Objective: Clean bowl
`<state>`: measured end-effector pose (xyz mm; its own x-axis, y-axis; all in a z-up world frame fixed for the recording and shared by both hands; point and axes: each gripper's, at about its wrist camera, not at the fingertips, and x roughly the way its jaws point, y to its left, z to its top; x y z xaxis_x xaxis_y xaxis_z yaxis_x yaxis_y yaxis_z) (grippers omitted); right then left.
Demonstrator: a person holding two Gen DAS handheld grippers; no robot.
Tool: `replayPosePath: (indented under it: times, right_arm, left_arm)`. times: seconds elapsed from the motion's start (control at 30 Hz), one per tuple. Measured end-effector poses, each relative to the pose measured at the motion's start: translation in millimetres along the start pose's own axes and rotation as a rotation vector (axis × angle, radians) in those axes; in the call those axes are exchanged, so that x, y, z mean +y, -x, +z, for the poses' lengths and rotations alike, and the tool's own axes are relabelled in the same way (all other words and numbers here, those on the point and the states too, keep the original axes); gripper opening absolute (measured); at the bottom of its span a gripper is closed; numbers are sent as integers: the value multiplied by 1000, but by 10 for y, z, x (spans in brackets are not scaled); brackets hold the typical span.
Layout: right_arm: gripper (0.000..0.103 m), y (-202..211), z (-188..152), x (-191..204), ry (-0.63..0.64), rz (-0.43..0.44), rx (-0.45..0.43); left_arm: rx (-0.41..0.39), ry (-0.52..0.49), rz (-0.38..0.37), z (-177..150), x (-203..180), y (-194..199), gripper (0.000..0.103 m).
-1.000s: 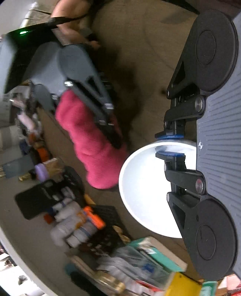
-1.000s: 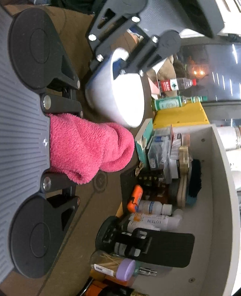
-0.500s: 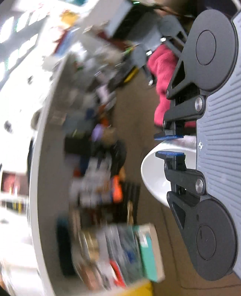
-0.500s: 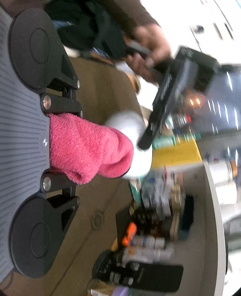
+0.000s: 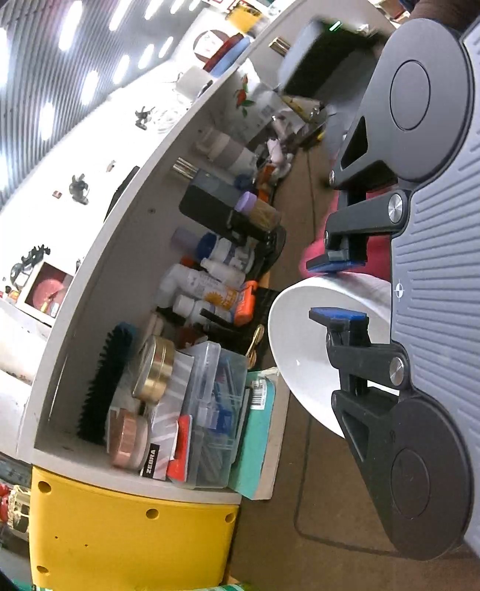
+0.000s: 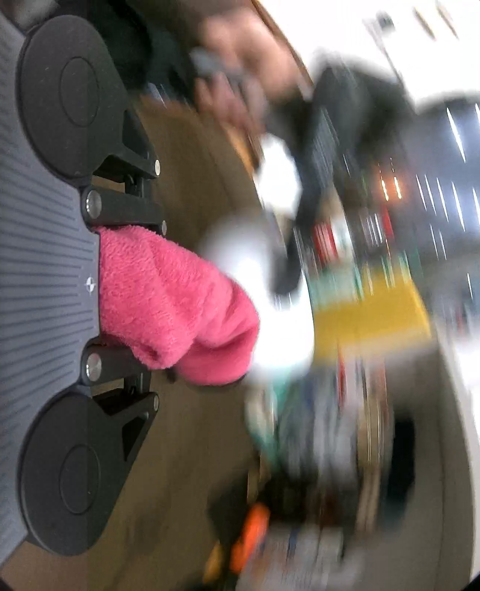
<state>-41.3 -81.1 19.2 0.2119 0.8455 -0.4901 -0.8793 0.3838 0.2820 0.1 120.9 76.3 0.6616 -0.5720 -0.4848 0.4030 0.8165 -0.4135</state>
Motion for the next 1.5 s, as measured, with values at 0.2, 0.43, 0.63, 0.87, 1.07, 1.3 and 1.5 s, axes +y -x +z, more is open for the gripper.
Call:
replayPosePath:
  times: [0.2, 0.43, 0.63, 0.87, 1.07, 1.3, 1.5]
  right_arm:
    - [27, -107, 49, 169, 69, -5, 12]
    - [26, 290, 50, -781, -188, -434, -105]
    - [26, 651, -268, -1011, -305, -422, -177]
    - [26, 1202, -201, -493, -160, -163, -307]
    - [26, 1410, -106, -138, -83, 0, -324]
    - [27, 1467, -260, -480, -166, -174, -349]
    - [27, 1494, -405, -814, -286, -227, -366]
  left_arm:
    - [40, -26, 0, -30, 7, -61, 23]
    - [93, -77, 41, -96, -34, -93, 25]
    - [174, -294, 123, -246, -453, -82, 25]
    - [299, -505, 113, -443, -983, -343, 26]
    - [352, -554, 129, -453, -1118, -538, 30]
    - [408, -670, 210, -417, -1236, -742, 62]
    - [377, -667, 300, -99, -1120, -671, 68]
